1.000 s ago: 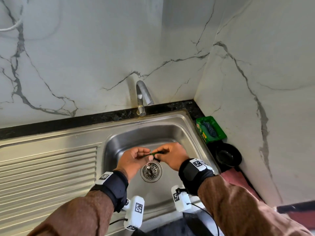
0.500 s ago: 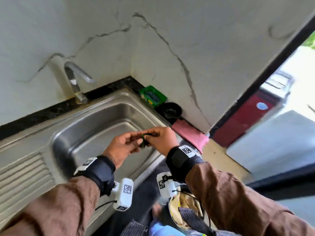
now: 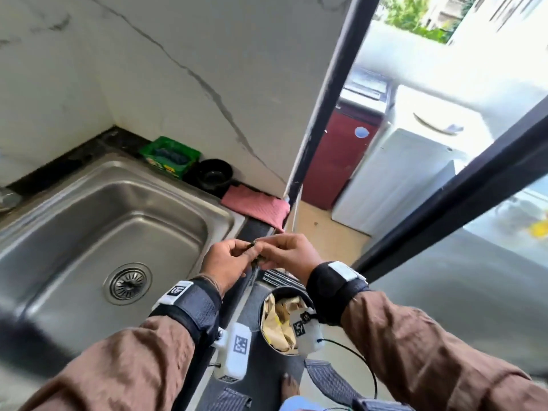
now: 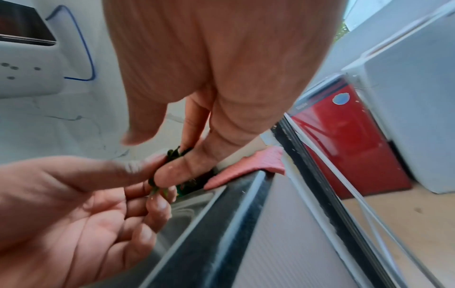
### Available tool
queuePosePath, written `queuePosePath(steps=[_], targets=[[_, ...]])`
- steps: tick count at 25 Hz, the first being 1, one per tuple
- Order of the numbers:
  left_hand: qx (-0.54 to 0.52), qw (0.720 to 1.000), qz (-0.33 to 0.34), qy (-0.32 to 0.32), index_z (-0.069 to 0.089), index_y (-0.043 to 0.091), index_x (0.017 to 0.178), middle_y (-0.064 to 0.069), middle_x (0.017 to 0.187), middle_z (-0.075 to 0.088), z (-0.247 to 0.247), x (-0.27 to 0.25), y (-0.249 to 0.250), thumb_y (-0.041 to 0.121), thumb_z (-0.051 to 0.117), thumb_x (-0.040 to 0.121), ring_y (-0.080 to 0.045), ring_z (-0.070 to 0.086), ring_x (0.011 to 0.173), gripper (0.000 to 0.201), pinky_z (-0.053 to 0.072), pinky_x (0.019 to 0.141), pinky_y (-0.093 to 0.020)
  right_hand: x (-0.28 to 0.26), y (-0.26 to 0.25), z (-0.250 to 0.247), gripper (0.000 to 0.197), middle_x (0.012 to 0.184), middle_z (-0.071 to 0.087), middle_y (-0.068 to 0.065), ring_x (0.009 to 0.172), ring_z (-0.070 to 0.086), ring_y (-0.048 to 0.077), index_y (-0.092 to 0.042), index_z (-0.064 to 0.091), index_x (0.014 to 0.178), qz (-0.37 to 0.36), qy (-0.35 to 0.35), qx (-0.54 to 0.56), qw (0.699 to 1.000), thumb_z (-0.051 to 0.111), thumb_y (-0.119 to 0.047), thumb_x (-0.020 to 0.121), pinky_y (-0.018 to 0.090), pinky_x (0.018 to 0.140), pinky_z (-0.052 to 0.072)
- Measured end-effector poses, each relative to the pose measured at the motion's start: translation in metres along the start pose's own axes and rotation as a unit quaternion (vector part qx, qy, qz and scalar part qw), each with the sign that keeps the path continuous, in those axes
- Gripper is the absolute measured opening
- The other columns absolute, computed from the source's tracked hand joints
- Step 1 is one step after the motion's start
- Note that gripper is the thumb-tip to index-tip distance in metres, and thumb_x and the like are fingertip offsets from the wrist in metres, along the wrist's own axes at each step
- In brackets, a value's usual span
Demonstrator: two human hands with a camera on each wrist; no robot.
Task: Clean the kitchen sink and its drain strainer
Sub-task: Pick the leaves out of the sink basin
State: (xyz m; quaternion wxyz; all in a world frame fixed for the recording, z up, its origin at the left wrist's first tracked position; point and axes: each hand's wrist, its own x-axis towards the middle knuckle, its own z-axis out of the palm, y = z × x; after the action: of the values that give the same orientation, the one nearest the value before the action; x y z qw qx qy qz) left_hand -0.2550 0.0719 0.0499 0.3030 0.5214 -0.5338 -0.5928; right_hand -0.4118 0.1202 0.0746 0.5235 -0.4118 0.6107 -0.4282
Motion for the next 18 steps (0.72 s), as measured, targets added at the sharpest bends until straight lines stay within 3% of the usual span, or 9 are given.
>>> queuePosePath(steps=[3, 8, 12, 14, 16, 18], targets=[[-0.019, 0.999, -0.044, -0.013, 0.073, 0.01, 0.082, -0.001, 0.067, 0.07, 0.03, 0.004, -0.015, 0.03, 0.083, 0.076, -0.013, 0.059, 0.058, 0.024, 0.052, 0.058, -0.029, -0.012, 0.035, -0.02, 0.028, 0.089, 0.073, 0.013, 0.073, 0.068, 0.019, -0.004, 0.07, 0.113, 0.023, 0.005, 0.072, 0.997, 0.073, -0.004, 0.086, 0.03, 0.073, 0.06], [-0.045, 0.992, -0.093, -0.076, 0.071, 0.006, 0.084, -0.003, 0.069, 0.072, 0.088, 0.007, -0.027, 0.007, 0.075, 0.083, -0.01, 0.064, 0.058, 0.004, 0.053, 0.052, -0.018, -0.024, 0.09, -0.063, 0.033, 0.102, 0.073, 0.011, 0.09, 0.07, 0.019, 0.001, 0.066, 0.121, 0.087, 0.043, 0.221, 0.97, 0.067, 0.001, 0.088, 0.025, 0.079, 0.057], [0.039, 0.988, -0.111, -0.099, 0.073, 0.009, 0.092, -0.007, 0.075, 0.075, 0.127, 0.017, -0.053, 0.006, 0.077, 0.081, -0.012, 0.066, 0.062, 0.012, 0.056, 0.062, -0.027, -0.022, 0.146, -0.095, 0.031, 0.106, 0.071, 0.021, 0.091, 0.07, 0.026, 0.008, 0.064, 0.119, 0.131, 0.082, 0.292, 0.944, 0.064, 0.006, 0.088, 0.027, 0.078, 0.058], [0.095, 0.983, -0.13, -0.09, 0.07, 0.017, 0.096, -0.001, 0.079, 0.075, 0.148, 0.024, -0.072, 0.009, 0.077, 0.082, -0.015, 0.068, 0.072, 0.017, 0.055, 0.068, -0.028, -0.013, 0.18, -0.114, 0.028, 0.098, 0.072, 0.018, 0.081, 0.071, 0.022, 0.006, 0.065, 0.114, 0.171, 0.106, 0.251, 0.947, 0.064, 0.011, 0.086, 0.026, 0.074, 0.06], [0.215, 0.966, -0.107, -0.091, 0.066, 0.026, 0.095, 0.008, 0.089, 0.072, 0.159, 0.026, -0.088, 0.017, 0.076, 0.082, -0.011, 0.068, 0.083, 0.019, 0.054, 0.08, -0.026, -0.002, 0.226, -0.131, 0.03, 0.083, 0.068, 0.01, 0.071, 0.068, 0.018, 0.0, 0.066, 0.111, 0.225, 0.162, 0.167, 0.946, 0.071, 0.009, 0.083, 0.03, 0.07, 0.061], [0.325, 0.936, -0.069, -0.12, 0.065, 0.033, 0.105, 0.014, 0.097, 0.069, 0.168, 0.025, -0.102, 0.024, 0.072, 0.083, -0.004, 0.065, 0.081, 0.024, 0.052, 0.085, -0.023, 0.009, 0.273, -0.148, 0.036, 0.079, 0.066, 0.006, 0.071, 0.068, 0.021, -0.019, 0.07, 0.1, 0.27, 0.2, 0.088, 0.938, 0.087, -0.011, 0.069, 0.043, 0.076, 0.062]])
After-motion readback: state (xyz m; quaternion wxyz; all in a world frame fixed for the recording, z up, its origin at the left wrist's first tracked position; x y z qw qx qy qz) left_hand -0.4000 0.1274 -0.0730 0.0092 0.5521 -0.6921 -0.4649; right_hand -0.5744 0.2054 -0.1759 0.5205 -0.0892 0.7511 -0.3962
